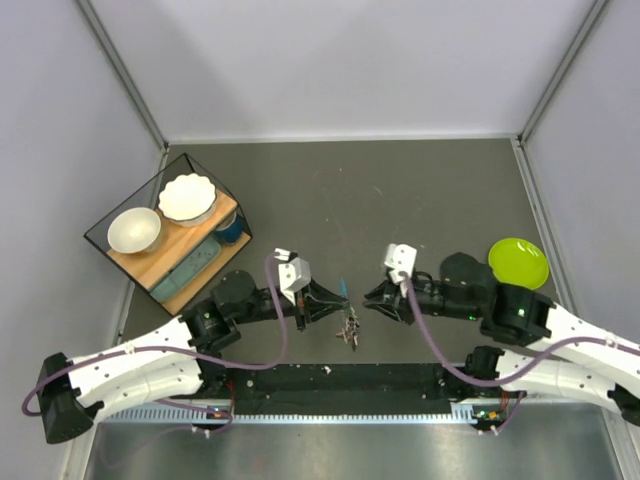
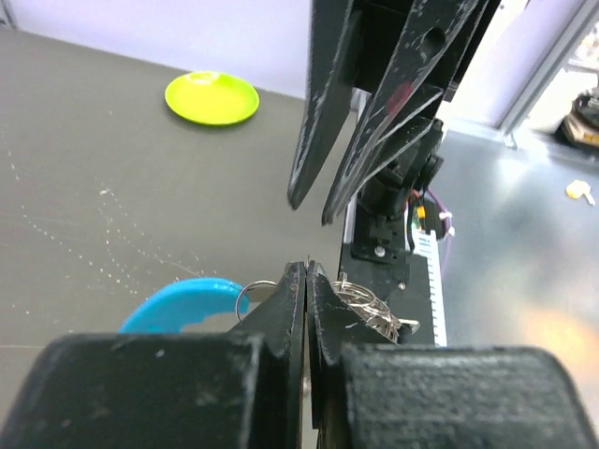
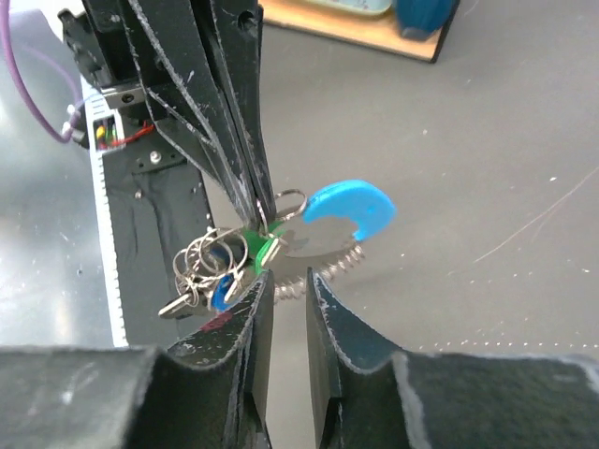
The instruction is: Remove the keys from the keyring
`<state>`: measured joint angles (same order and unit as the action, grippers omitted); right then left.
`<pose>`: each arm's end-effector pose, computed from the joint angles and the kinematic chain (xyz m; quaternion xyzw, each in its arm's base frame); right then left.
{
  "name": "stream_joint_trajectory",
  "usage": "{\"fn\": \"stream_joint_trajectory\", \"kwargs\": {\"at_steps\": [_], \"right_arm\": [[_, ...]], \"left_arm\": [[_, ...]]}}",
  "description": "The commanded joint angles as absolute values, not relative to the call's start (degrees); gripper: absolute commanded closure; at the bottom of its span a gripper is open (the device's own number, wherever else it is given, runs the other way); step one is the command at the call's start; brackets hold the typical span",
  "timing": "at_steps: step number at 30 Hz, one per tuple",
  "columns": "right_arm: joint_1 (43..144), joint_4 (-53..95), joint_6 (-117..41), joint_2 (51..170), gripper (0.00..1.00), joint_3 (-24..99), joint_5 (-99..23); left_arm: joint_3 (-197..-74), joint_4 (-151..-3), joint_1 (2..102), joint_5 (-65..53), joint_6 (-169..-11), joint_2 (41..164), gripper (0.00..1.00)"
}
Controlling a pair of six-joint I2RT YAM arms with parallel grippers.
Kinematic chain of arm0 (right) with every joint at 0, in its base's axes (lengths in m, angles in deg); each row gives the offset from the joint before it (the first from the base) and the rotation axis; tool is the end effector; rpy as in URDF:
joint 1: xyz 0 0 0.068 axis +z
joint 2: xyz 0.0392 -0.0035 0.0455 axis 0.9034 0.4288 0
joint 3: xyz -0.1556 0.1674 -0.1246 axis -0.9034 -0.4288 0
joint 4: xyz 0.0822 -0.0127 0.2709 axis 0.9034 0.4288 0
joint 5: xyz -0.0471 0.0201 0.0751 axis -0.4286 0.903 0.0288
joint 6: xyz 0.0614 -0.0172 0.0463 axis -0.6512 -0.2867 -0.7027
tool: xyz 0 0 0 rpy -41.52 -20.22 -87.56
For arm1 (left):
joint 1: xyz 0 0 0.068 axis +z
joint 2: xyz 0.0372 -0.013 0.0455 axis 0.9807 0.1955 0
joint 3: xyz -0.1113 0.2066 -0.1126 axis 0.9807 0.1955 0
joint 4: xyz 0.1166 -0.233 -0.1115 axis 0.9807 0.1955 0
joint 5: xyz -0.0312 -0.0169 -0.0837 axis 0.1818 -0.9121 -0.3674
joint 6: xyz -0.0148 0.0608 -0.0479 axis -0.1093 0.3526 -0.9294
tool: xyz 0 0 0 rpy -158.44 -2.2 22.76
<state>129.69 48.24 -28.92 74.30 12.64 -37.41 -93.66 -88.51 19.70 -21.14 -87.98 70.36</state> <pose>0.0896 0.2150 0.3253 -0.4908 0.6641 0.3405 0.4497 0.1055 -0.2277 0.2845 0.4197 0.5673 -0.5085 0.4934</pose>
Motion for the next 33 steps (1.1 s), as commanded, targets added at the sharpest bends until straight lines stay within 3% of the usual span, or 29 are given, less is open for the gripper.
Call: {"fn": "stream_joint_trajectory", "kwargs": {"at_steps": [1, 9, 20, 33], "right_arm": [[129.8, 39.2, -32.5, 67.7, 0.78, 7.8, -40.9], [129.8, 35.3, -32.1, 66.9, 0.66, 5.6, -36.7], [129.8, 15.7, -40.1, 68.6, 0.70, -1.3, -34.3], [129.9, 13.7, -41.0, 70.7, 0.71, -1.8, -37.2]], "left_arm": [[-90.3, -106.6, 19.8, -17.8, -95.5, 67.5, 1.00], [-86.0, -117.5, 19.8, -16.4, -99.6, 66.4, 1.00], [-80.1, -132.6, 19.8, -3.8, -105.4, 64.7, 1.00], [-77.2, -143.4, 19.8, -1.9, -111.4, 65.2, 1.00]]}}
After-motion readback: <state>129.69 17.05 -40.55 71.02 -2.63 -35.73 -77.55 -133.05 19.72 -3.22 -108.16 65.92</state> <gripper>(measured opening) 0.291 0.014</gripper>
